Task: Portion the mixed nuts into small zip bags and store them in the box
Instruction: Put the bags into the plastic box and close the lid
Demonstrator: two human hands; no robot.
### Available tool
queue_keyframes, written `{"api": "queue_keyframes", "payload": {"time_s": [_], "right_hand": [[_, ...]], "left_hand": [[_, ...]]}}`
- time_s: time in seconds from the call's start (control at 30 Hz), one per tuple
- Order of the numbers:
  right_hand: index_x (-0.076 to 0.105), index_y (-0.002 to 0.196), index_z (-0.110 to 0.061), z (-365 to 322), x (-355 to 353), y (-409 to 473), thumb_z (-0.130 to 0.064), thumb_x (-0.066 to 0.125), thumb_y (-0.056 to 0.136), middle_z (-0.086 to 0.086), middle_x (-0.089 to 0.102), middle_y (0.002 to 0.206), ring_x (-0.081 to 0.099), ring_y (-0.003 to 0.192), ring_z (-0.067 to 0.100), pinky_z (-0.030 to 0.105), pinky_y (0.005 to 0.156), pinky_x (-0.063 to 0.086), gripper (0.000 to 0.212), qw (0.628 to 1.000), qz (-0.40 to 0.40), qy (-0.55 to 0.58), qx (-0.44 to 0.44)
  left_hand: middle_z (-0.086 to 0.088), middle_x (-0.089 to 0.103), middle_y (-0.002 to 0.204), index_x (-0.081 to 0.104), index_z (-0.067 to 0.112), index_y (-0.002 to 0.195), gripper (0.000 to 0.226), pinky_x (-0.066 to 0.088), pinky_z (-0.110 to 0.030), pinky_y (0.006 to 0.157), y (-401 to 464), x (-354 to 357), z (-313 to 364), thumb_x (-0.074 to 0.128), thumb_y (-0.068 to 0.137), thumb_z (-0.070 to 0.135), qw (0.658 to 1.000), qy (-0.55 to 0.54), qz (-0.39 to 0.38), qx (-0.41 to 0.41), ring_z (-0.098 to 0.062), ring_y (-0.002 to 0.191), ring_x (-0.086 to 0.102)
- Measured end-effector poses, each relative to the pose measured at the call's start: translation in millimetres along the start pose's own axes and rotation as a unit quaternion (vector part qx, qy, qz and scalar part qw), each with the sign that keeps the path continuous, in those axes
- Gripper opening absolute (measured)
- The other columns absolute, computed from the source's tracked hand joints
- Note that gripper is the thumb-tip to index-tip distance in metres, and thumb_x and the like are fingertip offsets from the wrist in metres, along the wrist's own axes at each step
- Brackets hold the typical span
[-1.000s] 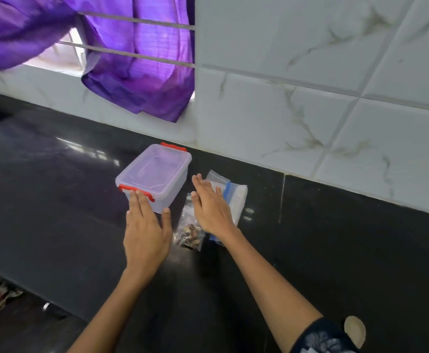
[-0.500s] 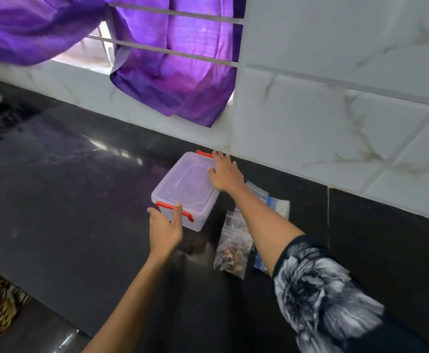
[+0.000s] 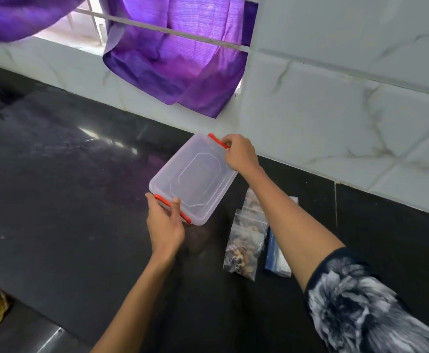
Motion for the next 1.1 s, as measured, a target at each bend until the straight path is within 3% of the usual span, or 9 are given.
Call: {"api": "queue_keyframes", "payload": {"time_s": [0.17,0.33,0.47,0.57,0.73,0.83,0.93,1.03,1.1], "right_hand": [[0.068,0.107,-0.016,-6.4,-63.2,-35.1,0.001,0.049,0.089,0.007,0.066,0.108,0.061,0.096,0.027,0.038,0.083,0.052,0.031,0.997,0.081,0.008,-0.012],[0.069,0.108,-0.015,11.9,-154.5,-135.0,-0.009,0.057,0.090,0.001,0.067,0.097,0.060,0.082,0.017,0.024,0.074,0.043,0.023,0.984,0.173,0.030,0.030],[0.071,0.107,-0.018,57.1,-183.0,-238.2,-0.018,0.062,0.088,0.000,0.072,0.096,0.066,0.087,0.019,0.029,0.079,0.049,0.021,0.969,0.214,0.035,0.116],[0.067,0.114,-0.019,98.2,-171.2,-309.2,-0.019,0.062,0.089,-0.001,0.069,0.103,0.065,0.092,0.016,0.025,0.079,0.047,0.025,0.955,0.202,0.037,0.214],[0.067,0.114,-0.017,148.2,-134.1,-398.5,-0.015,0.061,0.090,-0.004,0.066,0.096,0.059,0.082,0.010,0.022,0.070,0.043,0.024,0.918,0.200,0.053,0.338],[0.067,0.112,-0.013,160.2,-117.4,-423.4,-0.014,0.062,0.090,-0.011,0.057,0.089,0.059,0.078,0.009,0.023,0.068,0.048,0.022,0.909,0.202,0.053,0.360],[0.067,0.112,-0.013,164.3,-107.7,-429.3,-0.012,0.060,0.091,-0.017,0.043,0.083,0.059,0.076,0.010,0.028,0.071,0.053,0.023,0.910,0.189,0.049,0.364],[0.067,0.115,-0.013,168.4,-103.7,-430.6,-0.013,0.058,0.091,-0.014,0.049,0.086,0.058,0.073,0.009,0.028,0.069,0.053,0.025,0.913,0.185,0.049,0.359],[0.066,0.116,-0.013,171.6,-102.6,-431.9,-0.014,0.058,0.092,-0.007,0.056,0.093,0.057,0.072,0.008,0.025,0.068,0.051,0.025,0.915,0.179,0.049,0.359]], "left_hand": [[-0.003,0.059,0.123,0.036,0.005,0.139,0.047,0.050,-0.043,0.097,-16.6,-12.2,47.0,0.050,0.097,0.022,0.999,-0.009,-0.029,0.028,-0.018,0.109,0.060],[0.009,0.068,0.092,0.057,0.008,0.107,0.014,0.057,-0.028,0.073,-61.0,-23.9,90.2,0.049,0.098,0.014,0.990,-0.040,-0.083,0.103,0.000,0.079,0.066],[0.006,0.073,0.094,0.065,0.026,0.100,0.019,0.060,-0.032,0.070,-109.9,-13.5,96.8,0.049,0.098,0.016,0.975,-0.076,-0.168,0.125,-0.012,0.086,0.070],[0.018,0.073,0.086,0.063,0.033,0.094,0.025,0.055,-0.017,0.065,-143.6,8.7,77.2,0.054,0.094,0.009,0.958,-0.082,-0.246,0.118,-0.001,0.082,0.070],[0.028,0.070,0.082,0.058,0.033,0.106,0.030,0.049,-0.007,0.062,-183.6,42.9,17.3,0.054,0.093,0.006,0.939,-0.029,-0.332,0.086,0.006,0.078,0.067],[0.021,0.073,0.088,0.060,0.032,0.113,0.025,0.051,-0.010,0.063,-193.7,47.6,-6.6,0.051,0.096,0.015,0.934,0.018,-0.348,0.083,0.002,0.082,0.068],[0.008,0.072,0.094,0.057,0.021,0.128,0.032,0.053,-0.014,0.062,-195.9,46.8,-14.7,0.047,0.098,0.021,0.936,0.058,-0.334,0.089,-0.002,0.082,0.068],[0.013,0.065,0.084,0.049,0.028,0.127,0.028,0.049,-0.009,0.056,-200.6,47.4,-10.0,0.044,0.100,0.022,0.938,0.104,-0.307,0.121,0.008,0.070,0.062],[0.012,0.060,0.071,0.050,0.025,0.130,0.030,0.045,-0.009,0.051,-204.5,47.0,-5.9,0.042,0.100,0.025,0.937,0.152,-0.278,0.149,0.002,0.057,0.058]]}}
Point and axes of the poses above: each hand's wrist, its own y-axis towards the middle knuckle, its own x-axis out of the palm, z = x × y, the point moved 6 cm from there along y, towards the middle knuckle
